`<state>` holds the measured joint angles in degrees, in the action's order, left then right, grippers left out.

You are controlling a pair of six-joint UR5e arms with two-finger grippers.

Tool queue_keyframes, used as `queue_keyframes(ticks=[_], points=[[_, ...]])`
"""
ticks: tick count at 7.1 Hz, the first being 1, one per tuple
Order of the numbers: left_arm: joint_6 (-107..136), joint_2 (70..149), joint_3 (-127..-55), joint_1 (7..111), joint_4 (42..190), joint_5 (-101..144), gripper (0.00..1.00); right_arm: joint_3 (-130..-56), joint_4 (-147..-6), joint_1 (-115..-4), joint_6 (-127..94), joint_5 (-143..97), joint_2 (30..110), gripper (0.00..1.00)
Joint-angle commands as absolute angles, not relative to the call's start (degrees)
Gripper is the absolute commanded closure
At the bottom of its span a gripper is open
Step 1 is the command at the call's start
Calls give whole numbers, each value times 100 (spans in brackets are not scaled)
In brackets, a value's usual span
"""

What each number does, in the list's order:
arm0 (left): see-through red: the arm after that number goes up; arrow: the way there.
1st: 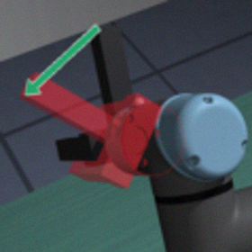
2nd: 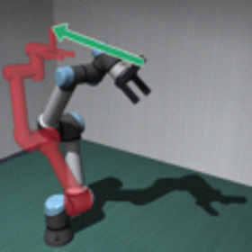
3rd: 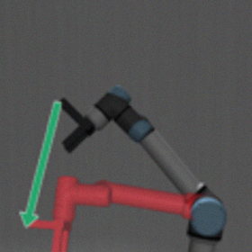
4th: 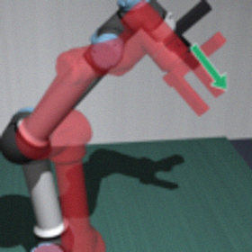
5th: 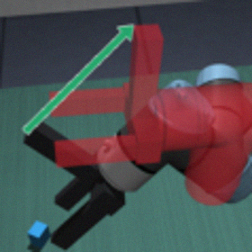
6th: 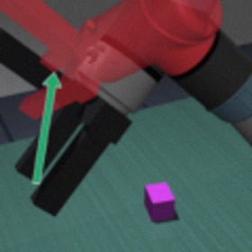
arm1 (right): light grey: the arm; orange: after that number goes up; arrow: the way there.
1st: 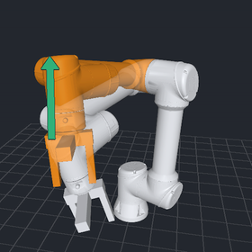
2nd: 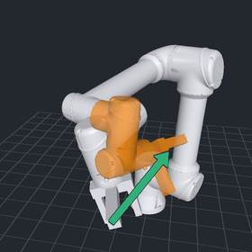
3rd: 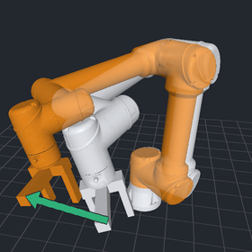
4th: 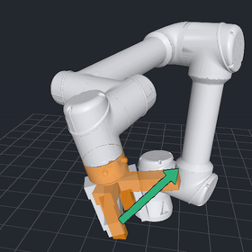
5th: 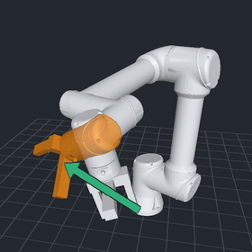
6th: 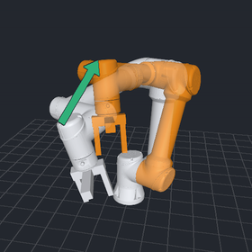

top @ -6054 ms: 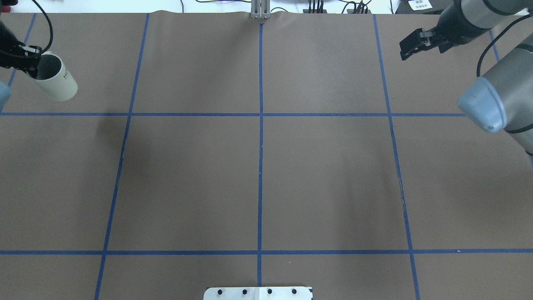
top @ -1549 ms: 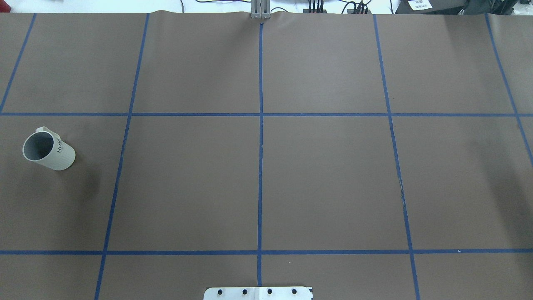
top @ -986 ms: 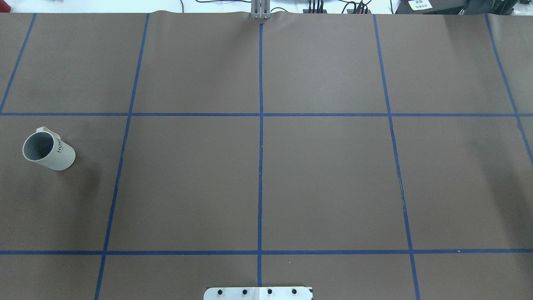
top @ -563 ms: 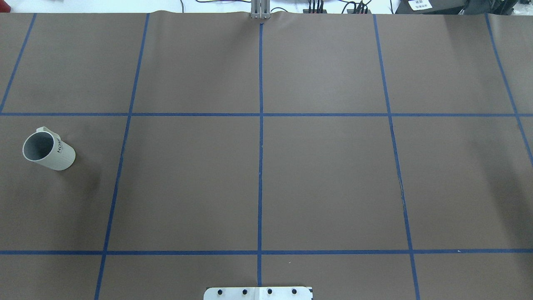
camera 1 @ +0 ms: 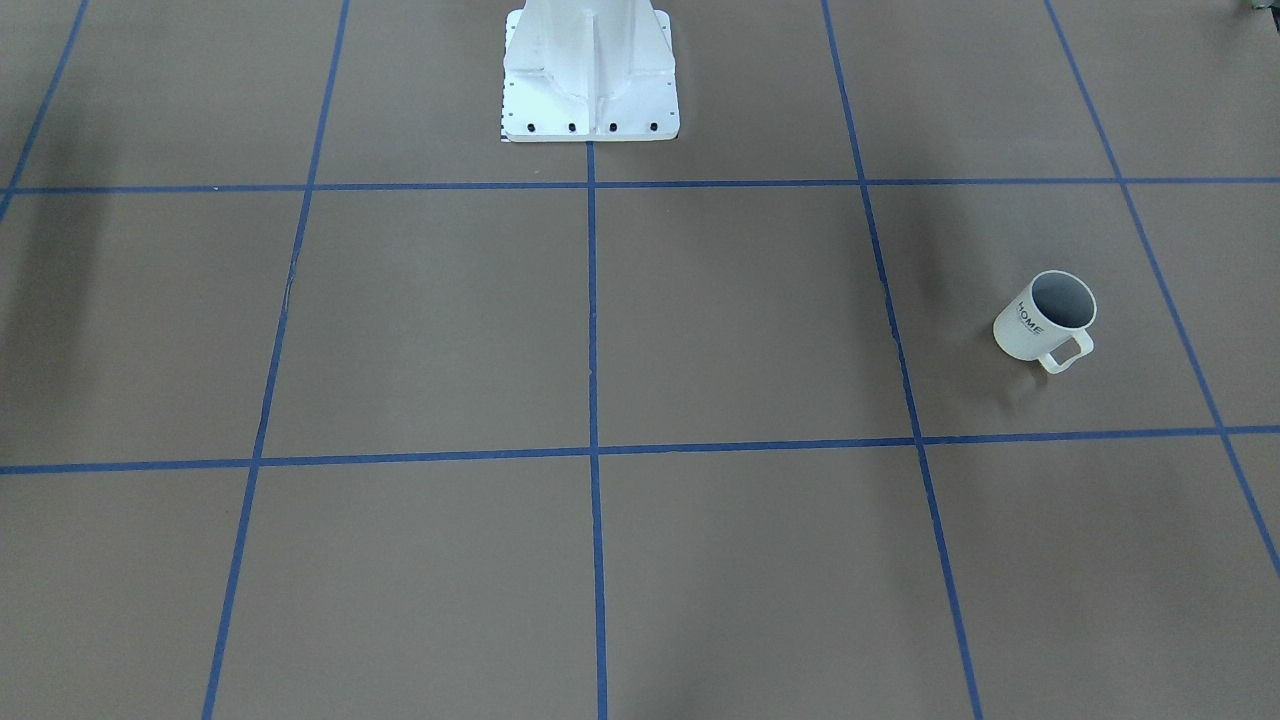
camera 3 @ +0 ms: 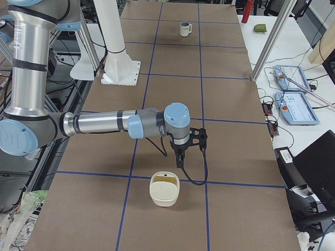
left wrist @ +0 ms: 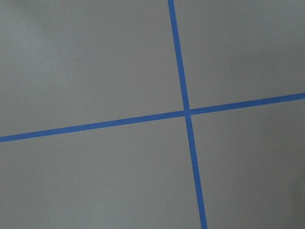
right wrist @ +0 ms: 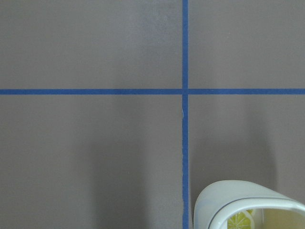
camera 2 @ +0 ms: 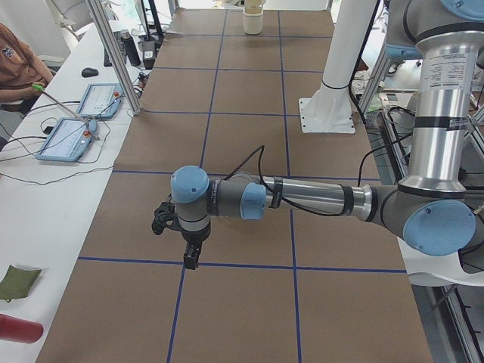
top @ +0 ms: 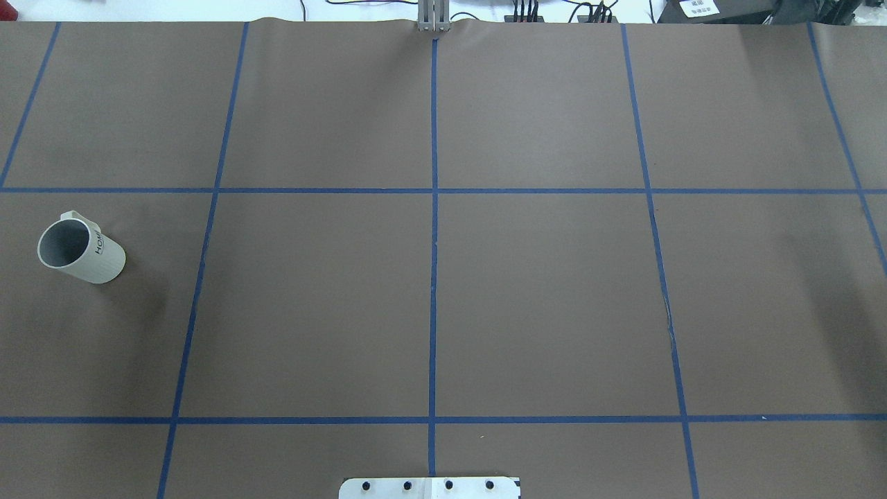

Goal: Left arm hands cup to right arm to dump lemon

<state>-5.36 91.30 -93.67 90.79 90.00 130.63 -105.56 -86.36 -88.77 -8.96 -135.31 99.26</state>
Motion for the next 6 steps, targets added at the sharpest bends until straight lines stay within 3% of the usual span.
queue_keyframes(ticks=[1,6], points=[[-536,9123,-9378,9079,9000,13061,0,-10556,-9006,-8877,-888,-13491,9975,0],[-536,9132,-9387,9079,9000,13061,0,-10547,-9202,-8877,-879,-13307,9984,0]])
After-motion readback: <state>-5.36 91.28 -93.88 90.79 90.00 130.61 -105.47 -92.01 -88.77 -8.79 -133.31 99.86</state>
